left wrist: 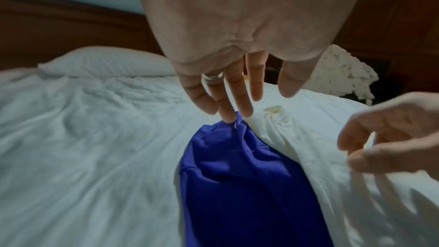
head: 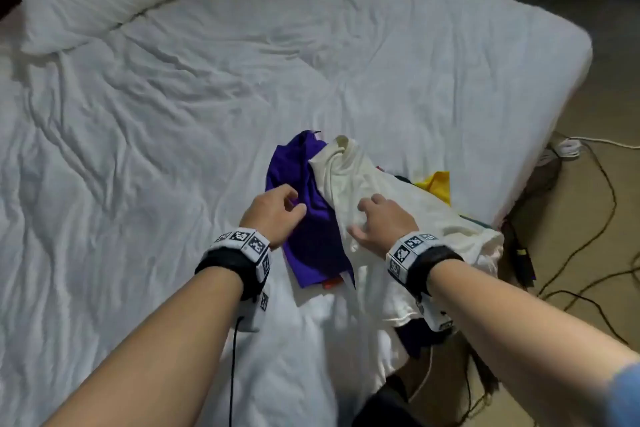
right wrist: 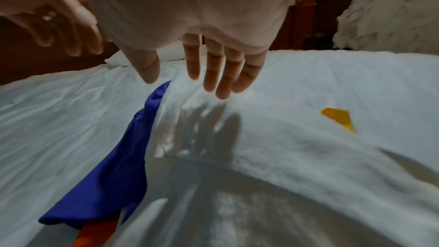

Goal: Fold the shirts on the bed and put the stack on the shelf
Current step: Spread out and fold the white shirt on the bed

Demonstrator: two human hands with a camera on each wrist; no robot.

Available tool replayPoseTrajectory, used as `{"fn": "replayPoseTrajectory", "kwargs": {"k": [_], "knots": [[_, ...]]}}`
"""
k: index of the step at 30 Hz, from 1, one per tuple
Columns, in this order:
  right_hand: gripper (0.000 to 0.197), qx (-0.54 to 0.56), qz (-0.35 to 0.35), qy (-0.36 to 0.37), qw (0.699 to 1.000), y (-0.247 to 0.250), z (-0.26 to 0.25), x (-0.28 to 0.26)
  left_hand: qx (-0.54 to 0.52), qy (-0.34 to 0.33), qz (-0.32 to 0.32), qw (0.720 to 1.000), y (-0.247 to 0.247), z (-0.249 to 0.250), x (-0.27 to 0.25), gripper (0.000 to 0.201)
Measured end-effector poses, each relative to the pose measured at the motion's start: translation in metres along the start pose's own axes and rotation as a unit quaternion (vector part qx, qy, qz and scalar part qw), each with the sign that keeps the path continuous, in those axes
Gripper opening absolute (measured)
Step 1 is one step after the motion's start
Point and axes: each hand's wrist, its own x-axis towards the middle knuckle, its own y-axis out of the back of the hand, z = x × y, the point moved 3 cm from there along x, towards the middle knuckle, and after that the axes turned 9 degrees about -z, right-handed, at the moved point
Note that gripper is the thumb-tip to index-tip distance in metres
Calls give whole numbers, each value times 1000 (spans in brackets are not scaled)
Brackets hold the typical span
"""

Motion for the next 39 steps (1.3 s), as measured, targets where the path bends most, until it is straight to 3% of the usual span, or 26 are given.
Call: {"fn": "replayPoseTrajectory", "kwargs": {"k": [3, 6, 10, 14, 18, 23, 28, 31, 33, 35, 36, 39], "knots": [[62, -28, 9, -21, 999, -12, 1, 26, -48, 19, 23, 998, -8, 6, 45, 30], [71, -27, 1, -28, 999, -29, 4, 39, -41, 44, -5, 998, -31, 12, 78, 36], [43, -29, 2, -6, 1000, -42, 19, 45, -71, 77, -7, 994, -54, 14, 109, 36], [11, 60, -48, 5, 997, -27, 35, 51, -58, 44, 19, 997, -54, 16, 116, 27], [31, 147, -68, 6, 987, 5, 45, 41, -57, 32, 69, 995, -29, 21, 91, 26], [27, 160, 16, -17, 987, 55, 46, -11, -180, -21, 154, 971, 22, 32, 12, 23], [23, 146, 124, -6, 981, 119, 3, -94, -375, -87, 145, 911, 73, 42, -110, 22], [21, 76, 163, 35, 983, 145, -51, -163, -385, -151, 120, 903, 85, 46, -203, 24], [13, 18, 153, 62, 986, 151, -87, -205, -375, -177, 131, 900, 93, 38, -263, 22], [16, -76, 133, 34, 988, 150, -122, -249, -376, -192, 160, 892, 105, 22, -324, 19], [22, -159, 167, 45, 972, 151, -137, -274, -383, -198, 174, 885, 113, 10, -354, 18], [14, -126, 275, 53, 952, 163, -180, -332, -390, -192, 230, 871, 135, -35, -444, 16]]}}
